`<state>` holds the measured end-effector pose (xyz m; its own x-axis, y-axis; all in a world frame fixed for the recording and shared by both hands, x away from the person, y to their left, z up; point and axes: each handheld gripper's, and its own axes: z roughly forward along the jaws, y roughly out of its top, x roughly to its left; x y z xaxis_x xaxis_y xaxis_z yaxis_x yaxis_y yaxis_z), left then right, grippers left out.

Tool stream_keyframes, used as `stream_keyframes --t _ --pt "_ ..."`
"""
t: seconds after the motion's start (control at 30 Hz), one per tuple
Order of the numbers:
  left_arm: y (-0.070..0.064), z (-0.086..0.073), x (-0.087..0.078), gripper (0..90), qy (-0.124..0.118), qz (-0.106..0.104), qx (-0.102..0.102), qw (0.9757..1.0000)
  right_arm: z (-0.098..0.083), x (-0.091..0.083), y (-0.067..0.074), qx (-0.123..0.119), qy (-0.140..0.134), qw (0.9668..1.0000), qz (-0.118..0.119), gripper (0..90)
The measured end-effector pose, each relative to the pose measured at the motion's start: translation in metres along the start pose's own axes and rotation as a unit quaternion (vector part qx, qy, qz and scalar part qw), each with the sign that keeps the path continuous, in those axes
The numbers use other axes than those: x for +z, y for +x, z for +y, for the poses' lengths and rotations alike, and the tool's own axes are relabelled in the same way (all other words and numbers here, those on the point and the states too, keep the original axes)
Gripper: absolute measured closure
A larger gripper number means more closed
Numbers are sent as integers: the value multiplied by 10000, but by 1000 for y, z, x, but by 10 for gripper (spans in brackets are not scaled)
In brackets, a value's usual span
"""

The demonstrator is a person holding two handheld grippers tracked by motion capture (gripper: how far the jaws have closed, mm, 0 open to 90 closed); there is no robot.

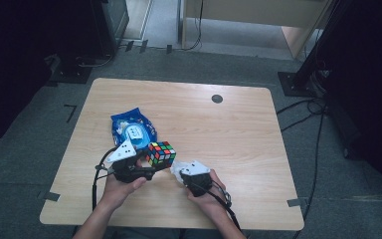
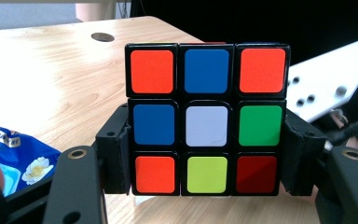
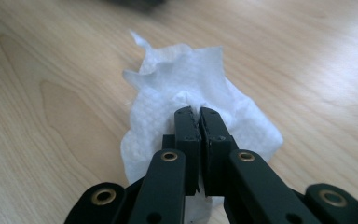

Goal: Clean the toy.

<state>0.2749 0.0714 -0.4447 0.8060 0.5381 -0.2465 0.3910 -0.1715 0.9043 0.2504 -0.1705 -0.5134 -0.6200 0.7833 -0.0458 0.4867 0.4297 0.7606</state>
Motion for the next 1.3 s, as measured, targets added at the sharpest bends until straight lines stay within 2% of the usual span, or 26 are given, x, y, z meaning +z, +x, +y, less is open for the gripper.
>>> stream_keyframes --t 0.07,0.17,0.2,0.23,0.27,0.3,0.33,0.37,0.4,0.43,0.47,0.5,0.53,0.6,0.63,0.67,0.7,0.73,0.8,0.9,0.93,1.0,1.1,1.2,1.3 --pt "1 -2 2 340 -28 -24 -21 10000 3 -10 -4 44 -206 9998 -49 887" --pt "1 -4 5 340 27 49 30 10000 11 -31 -11 165 -663 9976 -122 888" --pt "1 -4 5 340 27 49 30 10000 11 -31 -11 165 -663 9976 -122 888" --pt "-1 -5 7 340 63 27 37 10000 17 -48 -15 269 -985 9945 -218 888" --pt "-1 -5 7 340 63 27 37 10000 17 -48 -15 269 -985 9945 -218 888" --pt "-3 -6 10 341 101 0 119 9999 23 -65 -20 350 -1362 9897 -254 889" --pt "-3 -6 10 341 101 0 119 9999 27 -74 -22 397 -1559 9867 -224 889" --pt "-4 -7 11 341 100 -44 132 9999 27 -74 -22 397 -1559 9867 -224 889" --pt "-7 -7 14 340 87 -94 194 9997 34 -91 -24 464 -1915 9803 -92 889" --pt "-7 -7 14 340 87 -94 194 9997 34 -91 -24 464 -1915 9803 -92 889" --pt "-11 -8 17 340 140 -131 308 9993 41 -105 -23 487 -2219 9738 45 888" --pt "-14 -9 18 340 164 -144 356 9991 44 -110 -22 502 -2341 9708 137 888" --pt "-17 -9 20 340 181 -174 410 9988 46 -113 -20 507 -2416 9687 244 888" --pt "-19 -10 22 341 222 -216 461 9985 50 -116 -15 491 -2447 9673 460 888" --pt "-22 -10 24 341 232 -229 524 9981 50 -116 -15 491 -2447 9673 460 888" --pt "-25 -11 26 341 252 -255 591 9976 51 -115 -11 485 -2441 9669 558 888" --pt "-32 -12 29 341 274 -290 696 9968 53 -111 -4 389 -2377 9683 660 887" --pt "-32 -12 29 341 274 -290 696 9968 53 -109 -1 326 -2339 9696 647 887" --pt "-38 -12 32 341 310 -281 850 9955 53 -103 4 262 -2265 9713 671 886" --pt "-46 -14 34 341 339 -307 1019 9937 52 -98 7 223 -2248 9719 667 886" --pt "-50 -15 35 342 340 -322 1148 9923 50 -95 11 198 -2215 9732 577 886" --pt "-51 -15 35 342 343 -301 1192 9918 48 -92 15 160 -2212 9740 469 885" --pt "-53 -14 34 342 320 -294 1204 9918 46 -91 16 97 -2263 9734 356 885" --pt "-54 -12 32 342 214 -300 1199 9921 45 -91 14 119 -2288 9733 141 884" --pt "-54 -11 30 343 223 -281 1238 9917 42 -89 6 232 -2240 9743 39 882"
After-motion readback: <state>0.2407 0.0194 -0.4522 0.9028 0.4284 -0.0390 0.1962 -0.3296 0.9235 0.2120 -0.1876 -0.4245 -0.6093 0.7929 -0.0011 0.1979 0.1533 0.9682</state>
